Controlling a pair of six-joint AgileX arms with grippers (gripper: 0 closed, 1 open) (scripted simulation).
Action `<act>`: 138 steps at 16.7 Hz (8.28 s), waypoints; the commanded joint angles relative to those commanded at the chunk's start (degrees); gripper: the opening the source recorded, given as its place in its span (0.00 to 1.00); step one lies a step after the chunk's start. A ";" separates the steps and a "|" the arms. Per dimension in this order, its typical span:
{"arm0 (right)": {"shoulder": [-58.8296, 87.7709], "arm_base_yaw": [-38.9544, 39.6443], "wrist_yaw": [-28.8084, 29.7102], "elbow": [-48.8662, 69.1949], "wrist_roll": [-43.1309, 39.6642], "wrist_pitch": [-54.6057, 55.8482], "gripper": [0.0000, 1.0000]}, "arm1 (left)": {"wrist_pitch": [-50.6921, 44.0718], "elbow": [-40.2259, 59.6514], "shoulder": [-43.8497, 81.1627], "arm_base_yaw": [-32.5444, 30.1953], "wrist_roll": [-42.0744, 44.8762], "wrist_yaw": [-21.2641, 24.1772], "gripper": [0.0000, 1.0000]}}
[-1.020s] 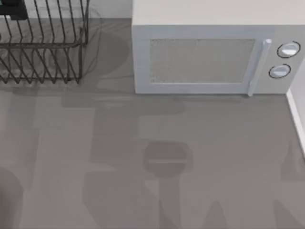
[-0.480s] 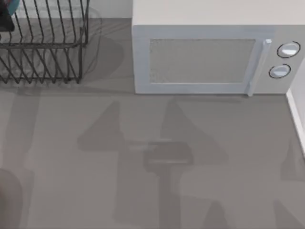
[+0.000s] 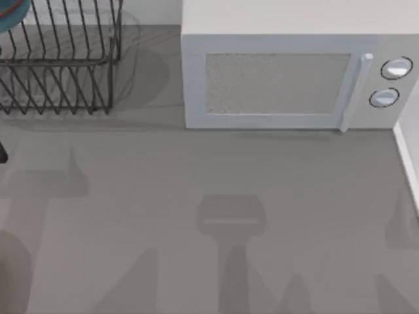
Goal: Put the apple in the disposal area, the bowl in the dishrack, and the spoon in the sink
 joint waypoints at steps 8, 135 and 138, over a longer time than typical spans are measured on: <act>0.00 0.00 0.00 0.00 0.00 0.00 1.00 | -14.36 -16.11 -29.80 -1.35 -1.69 -1.90 1.00; 156.49 -9.57 1.25 165.23 39.83 -96.69 0.00 | -15.17 -17.04 -31.38 -1.42 -1.99 -2.06 1.00; 154.22 -9.36 1.20 159.33 39.71 -92.28 0.00 | -15.17 -17.04 -31.38 -1.42 -1.99 -2.06 1.00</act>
